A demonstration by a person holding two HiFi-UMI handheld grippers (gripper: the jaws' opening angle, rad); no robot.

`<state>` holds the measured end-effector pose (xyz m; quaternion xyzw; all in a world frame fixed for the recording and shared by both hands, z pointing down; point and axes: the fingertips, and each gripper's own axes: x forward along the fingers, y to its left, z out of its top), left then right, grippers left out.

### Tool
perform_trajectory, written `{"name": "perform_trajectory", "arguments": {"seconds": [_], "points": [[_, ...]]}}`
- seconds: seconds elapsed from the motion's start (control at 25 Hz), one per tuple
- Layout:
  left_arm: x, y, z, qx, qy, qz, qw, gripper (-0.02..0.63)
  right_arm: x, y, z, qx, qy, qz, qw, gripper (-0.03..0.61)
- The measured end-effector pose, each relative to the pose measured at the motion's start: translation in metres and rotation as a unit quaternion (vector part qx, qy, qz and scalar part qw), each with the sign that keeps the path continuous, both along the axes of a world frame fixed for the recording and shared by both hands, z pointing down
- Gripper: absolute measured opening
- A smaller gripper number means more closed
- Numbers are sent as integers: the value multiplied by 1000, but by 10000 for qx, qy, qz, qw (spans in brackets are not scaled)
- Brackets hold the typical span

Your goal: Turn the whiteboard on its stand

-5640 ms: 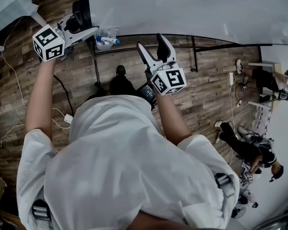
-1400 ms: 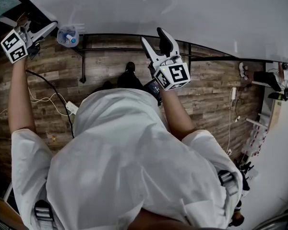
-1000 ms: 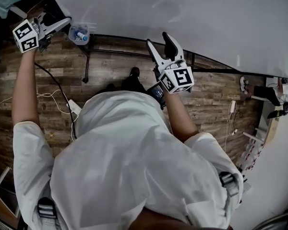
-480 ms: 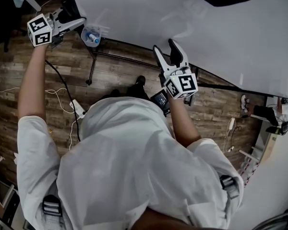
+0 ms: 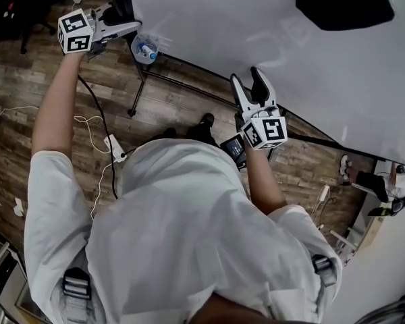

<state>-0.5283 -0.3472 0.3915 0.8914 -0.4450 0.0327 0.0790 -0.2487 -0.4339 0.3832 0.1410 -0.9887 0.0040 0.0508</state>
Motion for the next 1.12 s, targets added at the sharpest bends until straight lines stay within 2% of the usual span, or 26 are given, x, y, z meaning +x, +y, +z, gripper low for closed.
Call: {"name": "perform_trajectory", "arguments": {"seconds": [0.36, 0.52, 0.72, 0.88, 1.04, 1.12], "points": [[-26, 12, 17, -23, 125, -203, 9997, 207, -26, 18, 7, 14, 56, -148, 9999, 242], [-43, 23, 16, -48, 71, -578, 9983, 233, -21, 19, 3, 77, 66, -106, 9999, 242], [-51, 51, 3, 199, 62, -1086, 9939, 241, 8, 11, 0, 160, 75, 131, 9998, 242], [-50, 60, -24, 681, 392, -1564, 9846, 235, 28, 2, -7, 225, 23, 392, 9990, 242], [-30, 72, -55, 1150, 709, -2109, 9681, 222, 42, 2, -14, 300, -81, 561, 9979, 224], [-13, 74, -72, 1340, 741, -2292, 9613, 215, 50, 4, -20, 353, -146, 630, 9973, 215]]}}
